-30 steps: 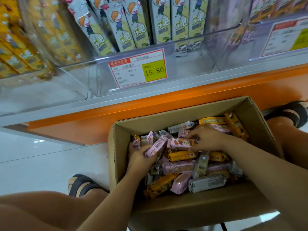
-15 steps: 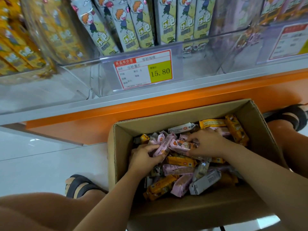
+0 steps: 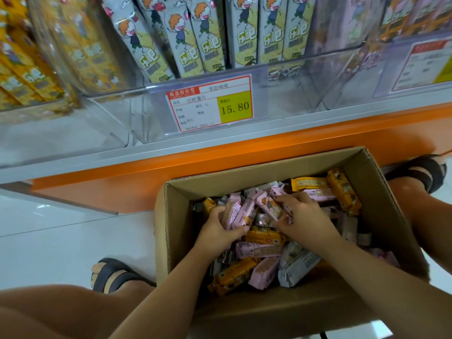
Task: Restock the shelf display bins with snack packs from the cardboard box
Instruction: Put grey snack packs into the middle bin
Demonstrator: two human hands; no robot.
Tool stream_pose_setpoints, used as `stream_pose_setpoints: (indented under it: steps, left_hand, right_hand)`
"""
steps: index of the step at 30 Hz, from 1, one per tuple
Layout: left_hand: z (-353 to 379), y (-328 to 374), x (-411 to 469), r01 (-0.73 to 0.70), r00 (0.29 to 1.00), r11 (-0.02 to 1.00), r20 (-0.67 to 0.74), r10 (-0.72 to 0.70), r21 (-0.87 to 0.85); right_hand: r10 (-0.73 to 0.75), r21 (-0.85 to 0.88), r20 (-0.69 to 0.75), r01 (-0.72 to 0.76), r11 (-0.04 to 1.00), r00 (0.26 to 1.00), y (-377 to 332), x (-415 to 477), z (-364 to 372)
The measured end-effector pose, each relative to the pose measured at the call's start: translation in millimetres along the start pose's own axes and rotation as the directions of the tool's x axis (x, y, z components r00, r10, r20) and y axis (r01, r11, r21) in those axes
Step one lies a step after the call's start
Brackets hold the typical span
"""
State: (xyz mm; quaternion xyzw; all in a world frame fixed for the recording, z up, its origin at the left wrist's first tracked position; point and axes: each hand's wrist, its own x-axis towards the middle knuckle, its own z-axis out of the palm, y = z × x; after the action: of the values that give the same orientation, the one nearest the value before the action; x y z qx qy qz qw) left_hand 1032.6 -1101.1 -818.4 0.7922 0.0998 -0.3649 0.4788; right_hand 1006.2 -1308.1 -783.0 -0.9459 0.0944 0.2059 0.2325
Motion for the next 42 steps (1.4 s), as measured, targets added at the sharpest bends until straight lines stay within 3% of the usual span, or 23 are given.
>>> stream_pose_setpoints:
  steps: [4,13,19,26,30,37,42]
  left_hand:
    - [3,0,2,-0.024,0.999,0.996,0.03,0.027,-0.089]
    - [5,13,-3,-0.04,0.994,0.988,0.1,0.055,-0.148]
    - [-1,15,-7,-0.012,0.983,0.988,0.178,0.04,-0.156]
    - [-2,13,-11,-0.019,0.978,0.975,0.199,0.064,-0.221]
    - [1,17,-12,-0.032,0.979,0.973,0.19,0.077,-0.23]
    - [-4,32,-30,-0.028,0.984,0.942,0.157,0.086,-0.336]
    - [-3,53,-69,-0.101,0.977,0.922,0.137,0.163,-0.374]
  right_hand:
    - [0.013,0.132,-0.017,-0.011,0.991,1.0,-7,-5,6]
    - [-0.115,0.31,-0.029,0.119,0.943,0.993,-27,-16,23]
    - [-0.056,0.568,0.007,0.042,0.822,0.998,-27,-16,28]
    - [-0.071,0.665,0.11,-0.02,0.747,0.991,-28,-9,27]
    - [-0.049,0.773,0.178,-0.109,0.625,0.983,-28,-9,23]
    - [-0.034,0.862,0.101,-0.071,0.502,0.994,-35,-18,12]
    - [-0.094,0.837,-0.034,0.08,0.541,0.995,-44,-44,-18]
